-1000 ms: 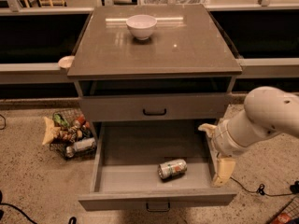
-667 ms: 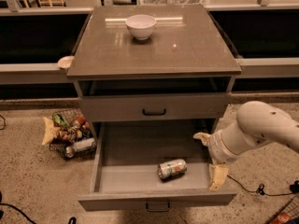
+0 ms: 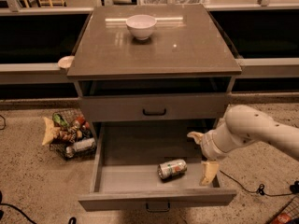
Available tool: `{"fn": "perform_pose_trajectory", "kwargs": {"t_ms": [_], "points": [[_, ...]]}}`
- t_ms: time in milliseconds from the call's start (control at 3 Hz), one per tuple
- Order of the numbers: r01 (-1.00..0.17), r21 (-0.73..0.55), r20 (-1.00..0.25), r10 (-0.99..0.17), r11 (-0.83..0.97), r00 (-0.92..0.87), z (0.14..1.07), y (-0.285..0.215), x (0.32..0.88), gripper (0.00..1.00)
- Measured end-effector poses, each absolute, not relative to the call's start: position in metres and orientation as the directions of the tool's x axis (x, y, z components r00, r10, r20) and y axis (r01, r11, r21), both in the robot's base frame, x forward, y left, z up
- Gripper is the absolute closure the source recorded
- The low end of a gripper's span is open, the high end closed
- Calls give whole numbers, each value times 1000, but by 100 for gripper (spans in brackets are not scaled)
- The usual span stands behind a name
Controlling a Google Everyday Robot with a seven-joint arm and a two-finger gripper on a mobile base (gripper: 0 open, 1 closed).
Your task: Pick 7up can from middle drawer and place on counter
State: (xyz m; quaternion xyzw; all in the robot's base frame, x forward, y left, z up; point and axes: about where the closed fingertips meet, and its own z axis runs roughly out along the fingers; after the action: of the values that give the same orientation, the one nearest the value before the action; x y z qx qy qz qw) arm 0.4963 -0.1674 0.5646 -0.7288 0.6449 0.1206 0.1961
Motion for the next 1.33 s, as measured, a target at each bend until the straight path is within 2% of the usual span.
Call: {"fn": "perform_pose_trajectory", "kwargs": {"t_ms": [667, 1333], "points": [[-980, -163, -462, -869, -115, 179, 481, -153, 558, 0], [-983, -124, -484, -857, -132, 177, 408, -135, 582, 0]]}}
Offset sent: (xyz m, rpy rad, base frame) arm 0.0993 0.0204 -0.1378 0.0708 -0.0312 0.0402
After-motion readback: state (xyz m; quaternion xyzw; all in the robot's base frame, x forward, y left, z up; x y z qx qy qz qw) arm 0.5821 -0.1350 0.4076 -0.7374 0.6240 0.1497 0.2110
